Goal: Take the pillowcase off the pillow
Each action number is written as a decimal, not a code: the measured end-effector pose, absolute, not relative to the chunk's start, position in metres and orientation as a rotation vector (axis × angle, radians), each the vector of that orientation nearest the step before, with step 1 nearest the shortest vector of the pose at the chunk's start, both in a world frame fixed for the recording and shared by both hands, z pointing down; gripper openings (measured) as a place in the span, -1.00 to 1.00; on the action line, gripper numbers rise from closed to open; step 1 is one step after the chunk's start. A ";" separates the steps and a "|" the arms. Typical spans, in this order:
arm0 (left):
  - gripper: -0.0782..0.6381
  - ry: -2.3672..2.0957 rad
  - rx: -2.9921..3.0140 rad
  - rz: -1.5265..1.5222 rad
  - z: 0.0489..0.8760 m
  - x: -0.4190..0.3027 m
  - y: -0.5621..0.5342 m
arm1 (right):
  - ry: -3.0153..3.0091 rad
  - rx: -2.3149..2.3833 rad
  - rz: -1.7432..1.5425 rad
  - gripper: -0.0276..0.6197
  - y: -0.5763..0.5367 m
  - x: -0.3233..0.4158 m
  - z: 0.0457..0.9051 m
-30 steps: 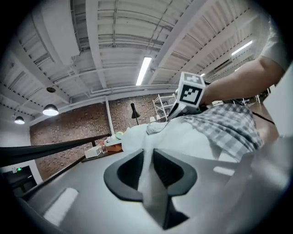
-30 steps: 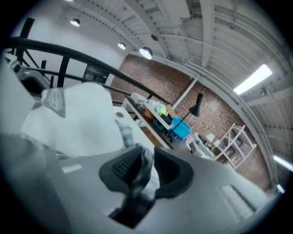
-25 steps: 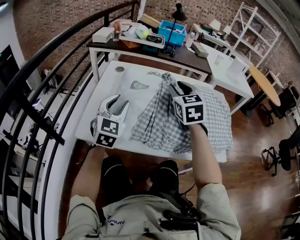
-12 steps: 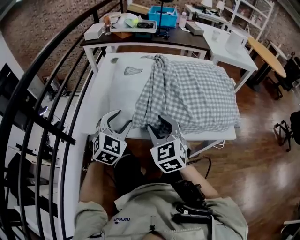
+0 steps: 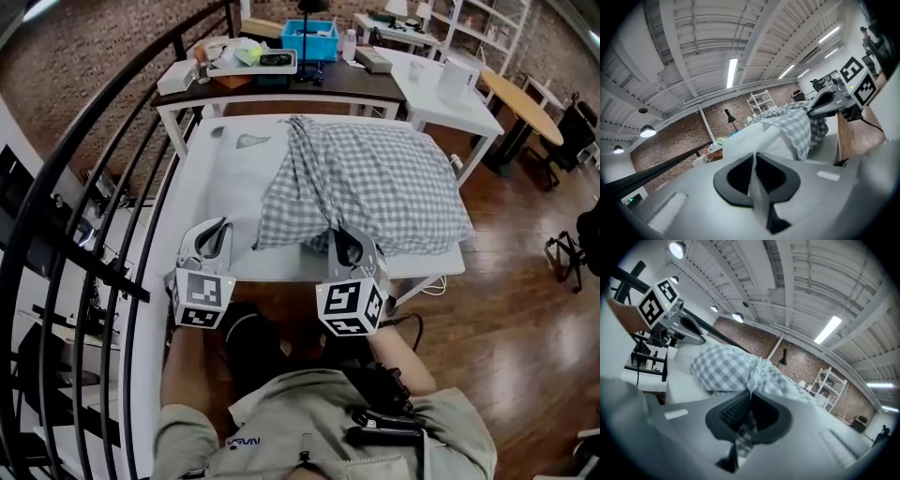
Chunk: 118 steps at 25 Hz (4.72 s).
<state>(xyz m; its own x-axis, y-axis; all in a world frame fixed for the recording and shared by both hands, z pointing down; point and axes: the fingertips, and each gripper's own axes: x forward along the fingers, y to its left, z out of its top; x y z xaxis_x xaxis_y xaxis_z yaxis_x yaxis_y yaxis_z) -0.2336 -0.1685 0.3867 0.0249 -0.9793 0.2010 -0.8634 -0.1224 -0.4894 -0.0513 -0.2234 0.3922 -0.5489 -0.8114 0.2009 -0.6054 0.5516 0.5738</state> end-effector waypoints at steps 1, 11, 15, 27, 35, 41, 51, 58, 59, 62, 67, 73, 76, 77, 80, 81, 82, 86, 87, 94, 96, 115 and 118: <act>-0.74 1.919 -2.056 -0.715 0.381 -0.236 -0.168 | -2.321 1.187 -0.631 -0.87 -0.230 -0.040 0.387; -0.74 2.022 -2.123 -0.692 0.412 -0.254 -0.162 | -2.104 1.399 -0.482 -0.89 -0.294 0.065 0.417; -0.73 2.002 -2.225 -0.706 0.438 -0.238 -0.158 | -2.139 1.347 -0.407 -0.89 -0.291 0.060 0.433; -0.23 1.810 -2.384 -0.038 0.297 -0.207 -0.179 | -2.238 1.229 -0.295 -0.89 -0.277 0.056 0.446; 0.09 1.777 -2.361 -0.432 0.292 -0.191 -0.279 | -2.282 1.157 -0.220 -0.89 -0.271 0.057 0.442; -0.01 1.767 -2.535 -0.731 0.387 -0.176 -0.316 | -2.583 0.975 -0.065 -0.82 -0.241 0.042 0.378; -0.74 1.707 -2.251 -0.702 0.392 -0.149 -0.278 | -2.609 0.812 -0.293 -0.28 -0.330 -0.091 0.282; -0.74 1.734 -2.149 -0.595 0.373 -0.157 -0.261 | -2.213 0.745 -0.433 -0.68 -0.382 -0.149 0.337; -0.75 1.735 -2.140 -0.572 0.369 -0.160 -0.258 | -2.172 0.793 -0.476 -0.82 -0.391 -0.145 0.335; -0.75 1.730 -2.110 -0.486 0.348 -0.167 -0.244 | -2.067 0.962 -0.573 -0.85 -0.429 -0.120 0.318; -0.75 1.727 -2.097 -0.367 0.310 -0.188 -0.213 | -1.916 1.219 -0.506 -0.87 -0.499 -0.031 0.299; -0.75 1.809 -2.206 -0.403 0.347 -0.204 -0.235 | -1.947 1.265 -0.304 -0.87 -0.505 0.022 0.347; -0.71 1.821 -2.200 -0.455 0.356 -0.200 -0.249 | -2.058 1.230 -0.435 -0.85 -0.491 0.000 0.334; -0.65 1.816 -2.204 -0.466 0.357 -0.199 -0.251 | -2.106 1.242 -0.422 -0.79 -0.486 -0.001 0.329; -0.44 1.806 -2.196 -0.461 0.352 -0.195 -0.248 | -2.257 1.289 -0.337 -0.55 -0.459 0.005 0.318; -0.38 1.804 -2.189 -0.450 0.347 -0.193 -0.243 | -2.311 1.292 -0.334 -0.51 -0.446 0.005 0.313; -0.35 1.797 -2.187 -0.434 0.341 -0.189 -0.236 | -2.361 1.293 -0.335 -0.47 -0.431 0.006 0.309; -0.25 1.672 -2.215 -0.388 0.316 -0.146 -0.193 | -2.551 1.306 -0.310 -0.47 -0.356 0.023 0.296; -0.24 1.622 -2.216 -0.421 0.316 -0.131 -0.182 | -2.594 1.302 -0.294 -0.47 -0.338 0.028 0.295; 0.05 1.418 -2.211 -0.931 0.426 -0.088 -0.174 | -2.731 1.186 -0.055 -0.47 -0.247 0.045 0.339; -0.20 1.455 -2.188 -0.949 0.434 -0.097 -0.182 | -2.718 1.114 -0.051 -0.47 -0.224 0.036 0.357; -0.74 1.679 -2.038 -0.681 0.344 -0.155 -0.195 | -2.263 1.539 -0.429 -0.87 -0.270 0.089 0.386; -0.74 1.681 -2.083 -0.684 0.354 -0.159 -0.191 | -2.128 1.622 -0.411 -0.87 -0.292 0.132 0.396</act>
